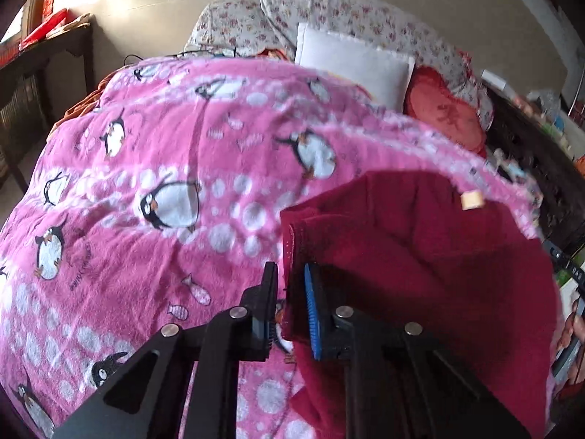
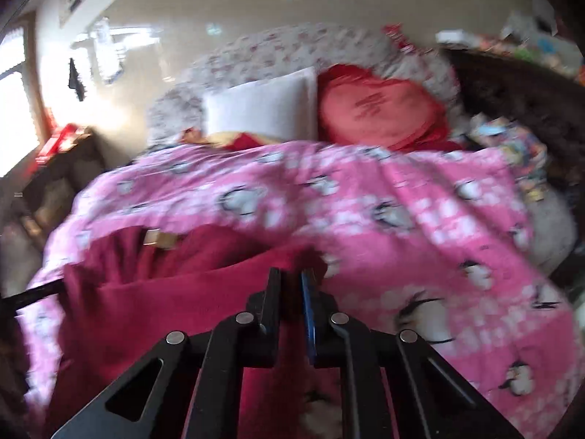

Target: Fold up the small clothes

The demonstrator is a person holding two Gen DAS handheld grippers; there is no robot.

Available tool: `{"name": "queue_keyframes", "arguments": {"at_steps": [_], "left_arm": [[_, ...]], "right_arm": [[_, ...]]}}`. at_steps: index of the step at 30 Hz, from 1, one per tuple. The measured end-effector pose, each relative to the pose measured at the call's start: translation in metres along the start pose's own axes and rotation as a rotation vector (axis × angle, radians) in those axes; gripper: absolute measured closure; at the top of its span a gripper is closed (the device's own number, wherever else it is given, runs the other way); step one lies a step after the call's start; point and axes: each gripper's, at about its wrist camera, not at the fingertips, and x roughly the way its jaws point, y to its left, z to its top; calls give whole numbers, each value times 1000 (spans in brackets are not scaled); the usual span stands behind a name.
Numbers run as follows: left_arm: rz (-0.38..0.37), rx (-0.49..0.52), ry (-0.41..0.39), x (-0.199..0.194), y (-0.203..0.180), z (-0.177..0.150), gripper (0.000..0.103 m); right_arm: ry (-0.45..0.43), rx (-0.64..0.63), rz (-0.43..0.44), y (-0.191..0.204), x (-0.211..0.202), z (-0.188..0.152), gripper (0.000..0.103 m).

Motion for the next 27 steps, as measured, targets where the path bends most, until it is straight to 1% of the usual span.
{"name": "queue_keyframes", "arguments": {"at_steps": [1,2,3,6,8,9,10,11,13,14,15,17,19,21,22,23,27], "left_arm": [[9,-1,18,6,1,-3,88],[7,-6,29,9,1,-5,88],[3,-8,27,7,1,-6,88],[15,5,2,-13,-1,-4,88],[23,7,-17,-25,-3,-4,87],[23,16,-32,-31,-5,-5,84],[24,24,-46,-36,-8,-6,74],[25,26,-52,-38,-11,-7,62],[13,34,-52,-38,-19,-11,53],[13,48,-45,-35,-24,-14,53],[24,65,-38,-31,-29,-16,52],[50,87,-25,-22,-36,-21,47],[96,100,19,-3,-39,-24,45],[99,77,48,10,-35,-26,40],[103,59,40,10,-32,-27,34],[106,50,38,8,-30,-27,33],[97,50,40,-9,-29,-33,33]], "right_arm": [[27,4,-3,-3,9,-2,100],[51,22,14,-6,14,-4,100],[52,49,26,-10,11,-4,100],[12,51,53,-6,-21,-1,100],[10,29,109,5,-41,0,99],[11,5,149,14,-51,-3,99],[21,-23,174,23,-55,-6,98],[40,-56,195,33,-57,-11,98],[100,-104,228,51,-52,-23,98],[127,-115,234,56,-48,-30,98],[151,-133,223,60,-43,-37,98],[186,-168,159,62,-33,-49,98],[181,-178,126,58,-25,-55,100],[172,-179,126,55,-20,-54,101],[172,-174,128,54,-20,-53,101],[172,-164,130,53,-21,-53,101],[159,-148,120,52,-44,-50,99]]}}
